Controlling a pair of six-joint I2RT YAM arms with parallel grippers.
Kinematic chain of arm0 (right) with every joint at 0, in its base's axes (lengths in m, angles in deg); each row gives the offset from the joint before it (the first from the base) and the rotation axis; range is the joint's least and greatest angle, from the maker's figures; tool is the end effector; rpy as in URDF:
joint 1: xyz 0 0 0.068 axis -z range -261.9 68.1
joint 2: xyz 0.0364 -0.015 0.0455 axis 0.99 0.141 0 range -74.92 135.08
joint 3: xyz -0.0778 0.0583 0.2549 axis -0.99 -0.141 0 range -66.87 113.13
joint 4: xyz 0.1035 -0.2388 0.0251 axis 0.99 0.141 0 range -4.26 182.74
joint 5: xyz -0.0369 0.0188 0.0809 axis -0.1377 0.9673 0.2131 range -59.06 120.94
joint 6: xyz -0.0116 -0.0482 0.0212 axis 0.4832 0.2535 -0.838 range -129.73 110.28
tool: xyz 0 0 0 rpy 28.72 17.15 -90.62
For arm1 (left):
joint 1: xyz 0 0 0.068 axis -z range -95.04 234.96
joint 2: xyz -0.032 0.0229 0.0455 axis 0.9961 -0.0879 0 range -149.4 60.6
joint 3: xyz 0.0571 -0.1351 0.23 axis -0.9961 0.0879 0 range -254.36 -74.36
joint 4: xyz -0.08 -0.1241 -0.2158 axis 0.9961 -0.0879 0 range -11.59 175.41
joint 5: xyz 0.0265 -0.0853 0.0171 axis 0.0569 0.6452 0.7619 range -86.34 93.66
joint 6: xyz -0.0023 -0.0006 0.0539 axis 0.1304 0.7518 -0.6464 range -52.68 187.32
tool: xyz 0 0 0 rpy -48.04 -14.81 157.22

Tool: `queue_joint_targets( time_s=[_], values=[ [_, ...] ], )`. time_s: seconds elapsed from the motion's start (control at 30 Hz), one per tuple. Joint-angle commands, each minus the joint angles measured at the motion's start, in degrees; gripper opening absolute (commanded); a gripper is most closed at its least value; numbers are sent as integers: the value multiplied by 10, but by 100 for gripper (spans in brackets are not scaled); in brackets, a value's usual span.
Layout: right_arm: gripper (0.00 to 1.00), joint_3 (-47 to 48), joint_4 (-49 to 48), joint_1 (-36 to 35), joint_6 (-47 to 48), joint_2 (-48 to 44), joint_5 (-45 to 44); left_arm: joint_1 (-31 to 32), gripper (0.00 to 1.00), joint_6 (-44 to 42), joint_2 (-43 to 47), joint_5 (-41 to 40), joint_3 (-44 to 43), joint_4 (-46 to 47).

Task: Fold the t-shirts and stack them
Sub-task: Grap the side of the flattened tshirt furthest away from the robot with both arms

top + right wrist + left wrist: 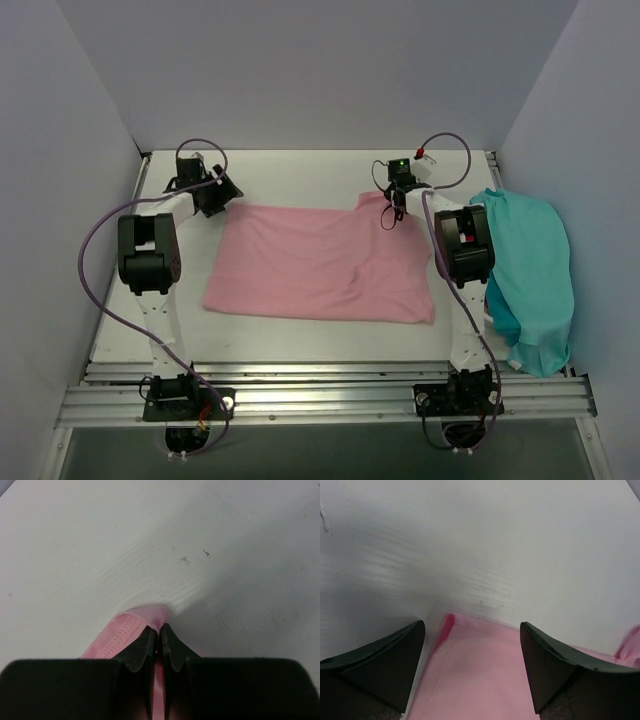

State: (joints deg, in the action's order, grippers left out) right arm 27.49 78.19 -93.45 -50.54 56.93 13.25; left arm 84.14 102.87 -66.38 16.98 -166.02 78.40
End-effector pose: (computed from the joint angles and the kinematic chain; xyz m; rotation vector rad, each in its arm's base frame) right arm 0.5121 0.0937 0.1548 0.7018 1.9526 0.2384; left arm 0.4938 -0.0012 0.1585 -0.6185 2.2722 -0.5722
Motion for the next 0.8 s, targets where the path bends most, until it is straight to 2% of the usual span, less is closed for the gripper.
queue_joint_targets(
  time_s=[0.0,0.03,0.07,0.17,0.27,0.3,0.37,0.47,0.5,0.53,0.77],
  values=[
    [0,-8,17,5,-5,13,-1,2,83,-9,1,24,7,-9],
    [0,-8,16,5,-5,14,0,2,81,-11,0,21,-1,-13],
    [0,-9,16,5,-5,14,-1,2,74,-11,-3,20,-5,-16],
    [0,-9,15,5,-5,14,-1,2,61,-7,-15,28,-16,-20],
    [0,-10,15,7,-5,14,-1,23,54,-7,-21,30,-19,-16],
    [0,-10,14,7,-6,16,-1,25,47,-7,-23,30,-19,-16],
    [0,-10,14,7,-5,15,-2,27,42,-7,-27,31,-21,-15],
    [0,-12,13,7,-5,15,-2,28,27,-6,-33,31,-26,-16],
    [0,-13,12,7,-5,15,-2,28,18,-6,-35,31,-29,-16],
    [0,-14,12,7,-5,14,-2,28,4,-5,-35,30,-32,-18],
    [0,-23,12,7,-2,-12,-6,28,2,-10,-18,23,-38,-30]
  ],
)
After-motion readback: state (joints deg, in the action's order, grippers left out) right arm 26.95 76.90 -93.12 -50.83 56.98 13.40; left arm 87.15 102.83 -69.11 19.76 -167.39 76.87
